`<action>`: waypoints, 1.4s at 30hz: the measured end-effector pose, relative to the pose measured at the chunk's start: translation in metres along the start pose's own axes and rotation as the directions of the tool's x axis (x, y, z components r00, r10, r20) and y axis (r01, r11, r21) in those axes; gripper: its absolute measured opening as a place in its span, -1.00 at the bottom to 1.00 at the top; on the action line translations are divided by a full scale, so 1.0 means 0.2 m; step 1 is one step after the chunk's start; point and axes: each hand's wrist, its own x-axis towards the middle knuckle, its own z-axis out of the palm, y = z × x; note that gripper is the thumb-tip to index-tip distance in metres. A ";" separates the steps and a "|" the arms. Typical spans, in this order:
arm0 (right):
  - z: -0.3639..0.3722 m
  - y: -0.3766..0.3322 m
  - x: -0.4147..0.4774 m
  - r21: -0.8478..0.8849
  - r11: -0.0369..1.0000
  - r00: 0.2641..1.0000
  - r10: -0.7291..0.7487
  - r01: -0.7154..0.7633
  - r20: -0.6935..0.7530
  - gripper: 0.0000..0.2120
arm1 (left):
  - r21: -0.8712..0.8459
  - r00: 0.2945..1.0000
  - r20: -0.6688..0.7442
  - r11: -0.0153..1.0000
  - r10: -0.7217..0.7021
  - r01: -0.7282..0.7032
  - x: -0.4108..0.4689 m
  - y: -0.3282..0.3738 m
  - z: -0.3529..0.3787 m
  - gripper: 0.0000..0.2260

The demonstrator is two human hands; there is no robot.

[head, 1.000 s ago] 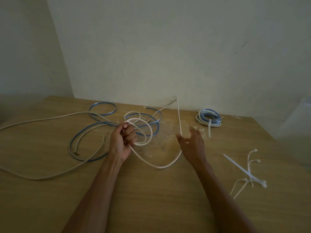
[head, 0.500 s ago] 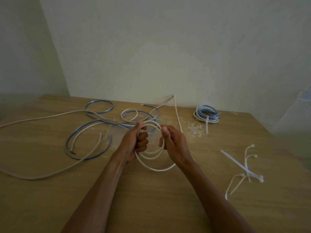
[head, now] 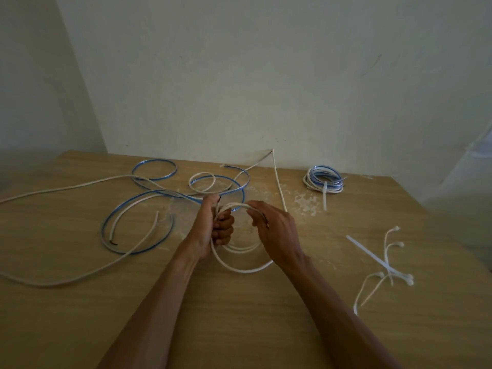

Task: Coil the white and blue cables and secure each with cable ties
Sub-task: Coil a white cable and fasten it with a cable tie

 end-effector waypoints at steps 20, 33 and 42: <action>-0.18 0.25 0.02 0.262 0.672 0.710 0.699 -0.693 0.086 -0.81 | -0.233 0.984 0.025 0.958 0.176 -0.166 0.03 0.02 -0.10 -0.72; -0.26 0.18 0.08 0.037 0.965 0.916 0.260 -0.261 -0.307 -0.89 | 0.465 0.934 -0.081 0.842 0.348 -0.273 0.07 -0.04 -0.05 -0.59; -0.21 0.04 0.08 0.884 0.303 0.837 0.523 -0.357 0.159 -0.84 | -0.069 0.988 -0.065 0.987 0.142 -0.146 0.06 0.00 -0.01 -0.63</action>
